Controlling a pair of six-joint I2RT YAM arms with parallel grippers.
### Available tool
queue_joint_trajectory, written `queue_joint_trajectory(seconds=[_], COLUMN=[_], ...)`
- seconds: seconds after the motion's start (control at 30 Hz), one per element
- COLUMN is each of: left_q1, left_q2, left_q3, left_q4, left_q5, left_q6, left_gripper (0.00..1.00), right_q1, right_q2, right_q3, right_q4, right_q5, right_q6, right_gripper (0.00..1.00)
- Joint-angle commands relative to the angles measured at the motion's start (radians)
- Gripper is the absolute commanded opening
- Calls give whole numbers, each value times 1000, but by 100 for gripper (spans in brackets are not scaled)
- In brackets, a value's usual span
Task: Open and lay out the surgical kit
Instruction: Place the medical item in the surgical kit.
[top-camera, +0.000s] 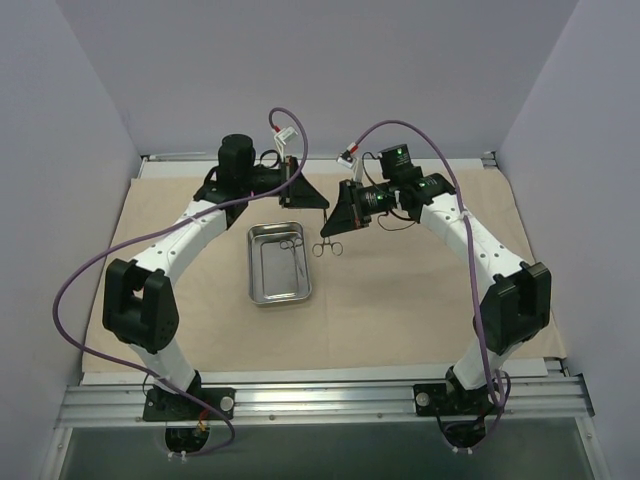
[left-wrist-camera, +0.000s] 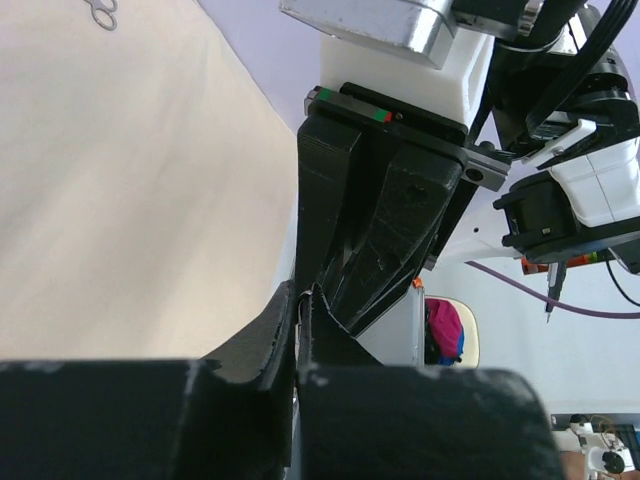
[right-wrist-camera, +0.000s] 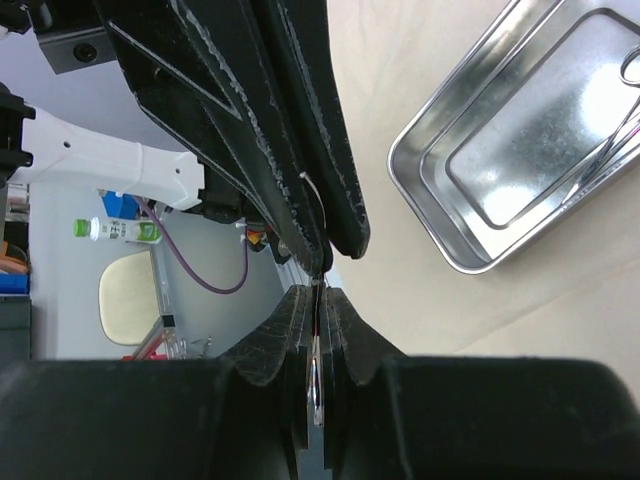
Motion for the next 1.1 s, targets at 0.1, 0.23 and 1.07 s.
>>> queue_joint_trajectory(seconds=[0.1, 0.23, 1.07], left_q1=[-7, -13, -84], left_q2=[-3, 16, 11], left_q3=[91, 238, 343], left_q4=[-83, -469, -821], left_q5=[-36, -284, -701], left_q6=[47, 255, 268], left_gripper=[2, 2, 2], right_q1=[9, 12, 205], right_q2=[-48, -16, 19], right_q3=[41, 104, 190], right_q4=[-45, -176, -135], right_q5=[83, 262, 732], right_q6=[-7, -52, 85], right_gripper=[17, 32, 49])
